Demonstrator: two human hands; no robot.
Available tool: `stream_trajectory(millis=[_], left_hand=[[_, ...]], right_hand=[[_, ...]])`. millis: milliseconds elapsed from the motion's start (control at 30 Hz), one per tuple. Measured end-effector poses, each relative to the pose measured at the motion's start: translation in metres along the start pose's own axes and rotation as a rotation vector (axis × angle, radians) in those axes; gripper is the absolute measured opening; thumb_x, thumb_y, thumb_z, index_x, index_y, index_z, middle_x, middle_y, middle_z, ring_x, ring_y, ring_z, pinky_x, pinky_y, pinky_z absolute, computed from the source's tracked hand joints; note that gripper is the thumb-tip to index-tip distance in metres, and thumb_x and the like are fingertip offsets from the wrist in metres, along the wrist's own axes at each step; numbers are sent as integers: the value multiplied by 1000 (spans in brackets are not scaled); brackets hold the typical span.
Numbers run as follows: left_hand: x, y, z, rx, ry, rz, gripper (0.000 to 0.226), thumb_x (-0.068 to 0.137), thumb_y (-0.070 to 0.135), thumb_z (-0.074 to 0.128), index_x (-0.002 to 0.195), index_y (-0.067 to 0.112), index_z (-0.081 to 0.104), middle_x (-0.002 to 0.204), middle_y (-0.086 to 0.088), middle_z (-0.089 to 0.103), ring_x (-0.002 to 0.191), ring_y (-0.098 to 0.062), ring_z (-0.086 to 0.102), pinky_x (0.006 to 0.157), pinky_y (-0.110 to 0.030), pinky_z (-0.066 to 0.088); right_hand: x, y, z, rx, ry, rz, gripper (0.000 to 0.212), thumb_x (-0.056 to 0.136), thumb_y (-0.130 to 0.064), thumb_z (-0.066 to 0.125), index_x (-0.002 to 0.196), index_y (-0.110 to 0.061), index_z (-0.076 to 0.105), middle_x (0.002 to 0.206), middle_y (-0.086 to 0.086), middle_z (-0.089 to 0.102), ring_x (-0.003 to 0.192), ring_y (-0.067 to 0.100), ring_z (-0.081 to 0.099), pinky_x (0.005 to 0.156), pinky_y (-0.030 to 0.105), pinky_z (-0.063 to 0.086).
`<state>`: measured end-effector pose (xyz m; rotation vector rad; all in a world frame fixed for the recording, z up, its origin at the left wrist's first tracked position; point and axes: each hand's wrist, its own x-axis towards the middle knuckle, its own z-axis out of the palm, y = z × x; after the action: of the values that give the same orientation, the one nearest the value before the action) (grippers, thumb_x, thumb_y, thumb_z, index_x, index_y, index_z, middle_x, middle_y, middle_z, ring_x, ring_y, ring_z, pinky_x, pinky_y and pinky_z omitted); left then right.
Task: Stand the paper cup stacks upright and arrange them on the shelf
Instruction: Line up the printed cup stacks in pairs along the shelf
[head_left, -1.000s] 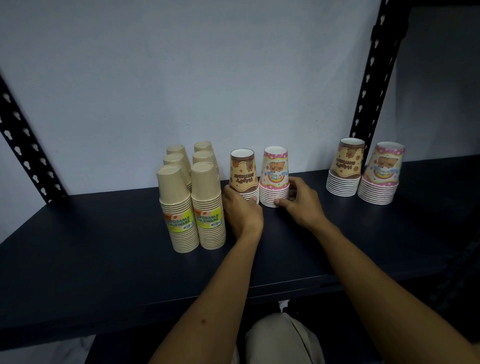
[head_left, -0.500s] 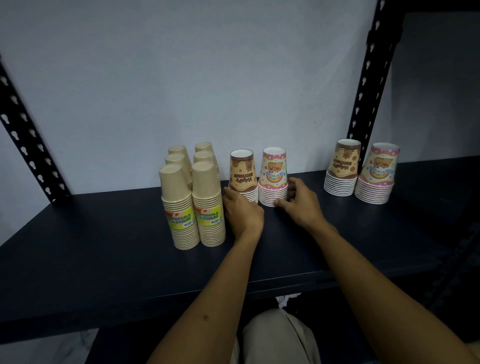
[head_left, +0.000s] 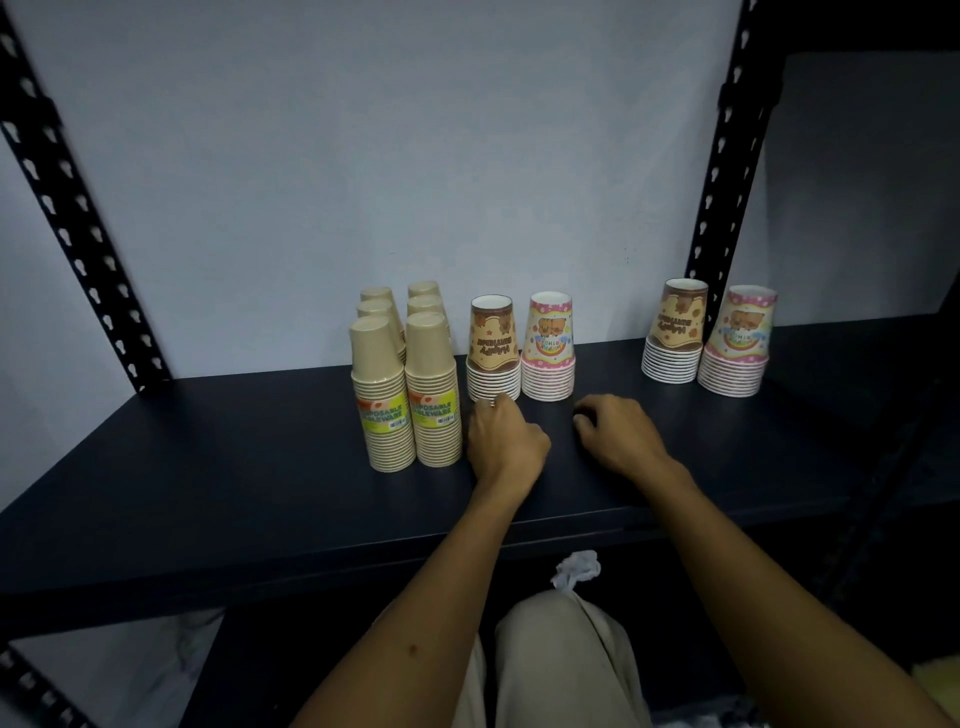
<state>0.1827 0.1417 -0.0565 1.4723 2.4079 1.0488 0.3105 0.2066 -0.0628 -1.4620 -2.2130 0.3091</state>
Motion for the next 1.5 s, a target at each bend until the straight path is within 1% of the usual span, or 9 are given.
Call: stream_trajectory(millis=[133, 300, 467, 667, 900, 1100, 1267, 1400, 1500], left_hand=[[-3, -3, 2, 14, -58, 185, 35, 90, 18, 57, 122, 5, 58, 130, -11, 52, 120, -28, 51, 97, -37, 43], [-5, -2, 10, 109, -160, 446, 30, 94, 24, 53, 116, 4, 61, 122, -10, 57, 114, -26, 53, 93, -39, 47], [-2, 7, 20, 141, -255, 545, 29, 97, 20, 46, 112, 3, 64, 118, -12, 61, 107, -29, 58, 89, -43, 51], [4, 27, 39, 131, -297, 635, 29, 96, 23, 46, 106, 4, 64, 112, -12, 62, 102, -29, 59, 86, -44, 51], [20, 52, 63, 98, -335, 680, 30, 95, 20, 46, 114, 1, 61, 116, -17, 60, 107, -30, 56, 87, -39, 48], [41, 72, 87, 121, -307, 645, 29, 95, 25, 45, 106, 3, 60, 110, -15, 59, 102, -29, 56, 82, -38, 48], [62, 87, 103, 105, -293, 575, 29, 94, 30, 48, 101, 3, 57, 108, -15, 57, 99, -29, 56, 74, -36, 43], [81, 95, 114, 76, -316, 523, 28, 93, 34, 52, 96, 6, 52, 111, -15, 55, 101, -29, 53, 75, -33, 39], [93, 102, 122, 34, -319, 488, 43, 90, 41, 58, 110, 4, 52, 119, -16, 55, 110, -31, 53, 83, -37, 42]], right_hand=[[-20, 8, -12, -1, -12, -39, 29, 95, -20, 48, 117, -15, 67, 121, 5, 67, 112, 24, 59, 93, 44, 50], [-40, 24, -26, -26, 10, -25, 30, 95, -28, 51, 119, -18, 66, 125, -1, 65, 116, 22, 57, 94, 42, 49], [-57, 46, -45, -83, 30, 61, 39, 95, -41, 54, 126, -20, 62, 133, 2, 59, 122, 23, 54, 97, 40, 46], [-68, 76, -67, -132, 42, 171, 45, 92, -51, 53, 126, -22, 61, 132, 2, 58, 119, 24, 54, 94, 39, 46], [-58, 108, -81, -116, 30, 325, 52, 87, -61, 51, 118, -20, 60, 121, 4, 64, 104, 24, 60, 85, 41, 51], [-33, 127, -80, -249, 61, 418, 56, 92, -59, 45, 121, -12, 56, 124, 9, 59, 106, 29, 58, 79, 37, 48], [-10, 140, -79, -266, 98, 463, 59, 89, -62, 45, 117, -12, 56, 119, 10, 61, 102, 31, 60, 80, 41, 51], [6, 147, -78, -331, 115, 467, 53, 89, -62, 46, 106, -13, 56, 110, 8, 64, 94, 28, 62, 70, 36, 47], [18, 153, -78, -283, 129, 480, 63, 85, -66, 51, 114, -10, 53, 113, 11, 62, 97, 29, 62, 68, 34, 45]])
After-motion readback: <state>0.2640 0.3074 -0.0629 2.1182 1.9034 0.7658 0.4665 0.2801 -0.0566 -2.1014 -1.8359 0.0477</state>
